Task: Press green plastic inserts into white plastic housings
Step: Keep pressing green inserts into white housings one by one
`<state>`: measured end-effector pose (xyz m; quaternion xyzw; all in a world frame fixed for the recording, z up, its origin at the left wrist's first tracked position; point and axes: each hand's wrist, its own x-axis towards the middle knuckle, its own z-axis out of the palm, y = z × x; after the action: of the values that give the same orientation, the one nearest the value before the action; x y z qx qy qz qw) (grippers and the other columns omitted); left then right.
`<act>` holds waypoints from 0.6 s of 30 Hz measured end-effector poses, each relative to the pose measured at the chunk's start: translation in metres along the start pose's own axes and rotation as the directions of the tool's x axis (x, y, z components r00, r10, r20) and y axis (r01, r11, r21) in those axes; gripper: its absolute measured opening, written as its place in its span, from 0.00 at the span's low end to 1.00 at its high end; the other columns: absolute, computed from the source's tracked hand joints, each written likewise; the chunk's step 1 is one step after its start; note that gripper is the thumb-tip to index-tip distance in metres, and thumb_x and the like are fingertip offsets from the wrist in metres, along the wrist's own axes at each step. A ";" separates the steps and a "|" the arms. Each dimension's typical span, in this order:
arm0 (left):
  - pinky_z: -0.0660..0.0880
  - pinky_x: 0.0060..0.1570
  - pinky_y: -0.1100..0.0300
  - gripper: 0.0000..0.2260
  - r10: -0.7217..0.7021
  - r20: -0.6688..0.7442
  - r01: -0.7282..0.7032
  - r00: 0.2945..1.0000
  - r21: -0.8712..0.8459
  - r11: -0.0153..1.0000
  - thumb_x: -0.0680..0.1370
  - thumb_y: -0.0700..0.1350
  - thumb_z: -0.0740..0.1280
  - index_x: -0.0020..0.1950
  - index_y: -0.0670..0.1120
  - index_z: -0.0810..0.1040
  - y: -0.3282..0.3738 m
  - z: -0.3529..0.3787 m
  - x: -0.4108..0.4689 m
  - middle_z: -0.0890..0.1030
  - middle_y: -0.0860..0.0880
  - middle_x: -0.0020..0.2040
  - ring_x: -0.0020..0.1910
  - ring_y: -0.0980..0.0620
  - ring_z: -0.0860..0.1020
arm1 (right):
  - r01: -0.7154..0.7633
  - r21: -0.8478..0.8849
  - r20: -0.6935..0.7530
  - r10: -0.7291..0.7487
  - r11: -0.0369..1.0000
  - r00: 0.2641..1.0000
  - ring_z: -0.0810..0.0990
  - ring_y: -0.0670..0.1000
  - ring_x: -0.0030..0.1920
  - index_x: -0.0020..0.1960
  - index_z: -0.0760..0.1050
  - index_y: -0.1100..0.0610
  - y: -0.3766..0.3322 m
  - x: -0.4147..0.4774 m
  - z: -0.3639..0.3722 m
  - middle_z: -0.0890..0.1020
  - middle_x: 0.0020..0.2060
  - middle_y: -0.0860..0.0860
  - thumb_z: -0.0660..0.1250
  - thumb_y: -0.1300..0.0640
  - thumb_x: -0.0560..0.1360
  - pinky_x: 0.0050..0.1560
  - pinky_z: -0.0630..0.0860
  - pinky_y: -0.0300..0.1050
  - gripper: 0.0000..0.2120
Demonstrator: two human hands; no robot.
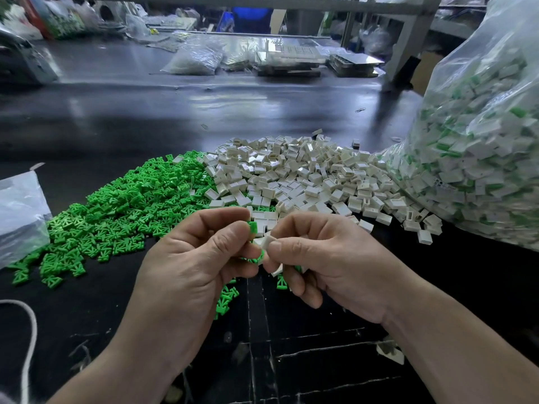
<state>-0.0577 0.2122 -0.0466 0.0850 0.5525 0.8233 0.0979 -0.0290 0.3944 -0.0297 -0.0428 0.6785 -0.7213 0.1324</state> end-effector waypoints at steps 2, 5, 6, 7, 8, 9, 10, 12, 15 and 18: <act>0.77 0.30 0.62 0.10 0.064 -0.007 -0.064 0.998 0.051 0.997 0.66 0.46 0.78 0.46 0.47 0.84 0.001 -0.001 -0.001 0.84 0.42 0.41 0.36 0.49 0.83 | -0.019 0.033 -0.003 0.019 0.999 1.000 0.76 0.47 0.26 0.45 0.78 0.58 0.000 0.000 0.001 0.83 0.39 0.58 0.74 0.60 0.74 0.21 0.71 0.38 0.04; 0.76 0.30 0.62 0.08 0.154 0.044 -0.159 0.987 0.162 0.974 0.71 0.50 0.75 0.47 0.49 0.83 0.003 0.000 -0.004 0.85 0.42 0.47 0.38 0.49 0.82 | -0.038 0.059 -0.002 0.038 0.998 0.999 0.76 0.48 0.26 0.45 0.78 0.57 -0.001 0.000 0.002 0.83 0.38 0.58 0.74 0.63 0.73 0.20 0.71 0.38 0.06; 0.75 0.30 0.63 0.07 0.161 0.065 -0.171 0.985 0.192 0.967 0.72 0.50 0.74 0.48 0.50 0.82 0.003 0.000 -0.005 0.85 0.43 0.47 0.37 0.50 0.81 | -0.036 0.047 0.000 0.036 0.998 0.999 0.76 0.48 0.26 0.44 0.79 0.56 -0.001 0.000 0.002 0.82 0.37 0.57 0.74 0.63 0.73 0.20 0.71 0.38 0.05; 0.75 0.30 0.63 0.06 0.159 0.075 -0.171 0.984 0.212 0.962 0.73 0.49 0.73 0.48 0.50 0.82 0.002 0.001 -0.005 0.85 0.43 0.47 0.37 0.51 0.80 | -0.028 0.036 -0.004 0.028 0.999 1.000 0.75 0.47 0.26 0.44 0.79 0.57 0.000 0.000 0.002 0.81 0.35 0.56 0.74 0.62 0.74 0.21 0.71 0.38 0.04; 0.75 0.31 0.63 0.06 0.151 0.075 -0.164 0.986 0.220 0.962 0.72 0.49 0.72 0.48 0.51 0.82 0.001 0.001 -0.006 0.85 0.43 0.46 0.37 0.51 0.80 | -0.020 0.033 -0.016 0.020 0.999 1.000 0.75 0.47 0.26 0.45 0.80 0.57 0.000 0.000 0.002 0.80 0.34 0.56 0.74 0.62 0.74 0.21 0.70 0.38 0.03; 0.76 0.31 0.62 0.06 0.141 0.072 -0.153 0.987 0.215 0.965 0.72 0.49 0.71 0.47 0.51 0.82 0.000 0.002 -0.006 0.85 0.43 0.46 0.38 0.50 0.81 | -0.014 0.042 -0.036 0.016 0.999 0.999 0.74 0.47 0.26 0.45 0.80 0.57 0.001 0.000 0.001 0.79 0.32 0.55 0.74 0.62 0.74 0.21 0.70 0.38 0.03; 0.76 0.31 0.62 0.07 0.131 0.070 -0.142 0.989 0.202 0.969 0.71 0.50 0.71 0.47 0.51 0.82 -0.001 0.002 -0.006 0.85 0.42 0.47 0.39 0.49 0.81 | -0.012 0.061 -0.056 0.016 0.998 0.998 0.73 0.47 0.25 0.45 0.81 0.56 0.001 0.001 0.001 0.77 0.29 0.54 0.74 0.62 0.74 0.21 0.70 0.38 0.02; 0.77 0.32 0.61 0.07 0.112 0.058 -0.121 0.992 0.170 0.978 0.70 0.51 0.72 0.47 0.52 0.83 -0.001 0.002 -0.005 0.85 0.42 0.47 0.41 0.48 0.82 | -0.015 0.107 -0.073 0.022 0.994 0.997 0.72 0.47 0.26 0.46 0.82 0.56 0.001 0.001 -0.001 0.76 0.28 0.52 0.74 0.61 0.74 0.22 0.69 0.38 0.02; 0.77 0.33 0.60 0.07 0.092 0.055 -0.100 0.994 0.155 0.983 0.70 0.51 0.72 0.47 0.52 0.83 -0.002 0.000 -0.005 0.85 0.42 0.49 0.43 0.47 0.83 | -0.024 0.186 -0.053 0.035 0.982 0.998 0.74 0.47 0.26 0.46 0.81 0.57 0.001 0.002 -0.001 0.77 0.29 0.51 0.73 0.62 0.74 0.24 0.71 0.38 0.02; 0.77 0.34 0.60 0.07 0.081 0.066 -0.090 0.995 0.149 0.985 0.71 0.50 0.73 0.47 0.51 0.83 -0.002 0.001 -0.005 0.85 0.42 0.49 0.42 0.46 0.83 | -0.042 0.232 -0.050 0.055 0.972 0.997 0.75 0.48 0.27 0.44 0.79 0.57 0.000 0.003 0.001 0.80 0.32 0.53 0.72 0.61 0.70 0.23 0.70 0.39 0.04</act>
<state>-0.0525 0.2123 -0.0487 0.1405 0.6060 0.7796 0.0724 -0.0321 0.3930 -0.0301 0.0099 0.5944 -0.7927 0.1351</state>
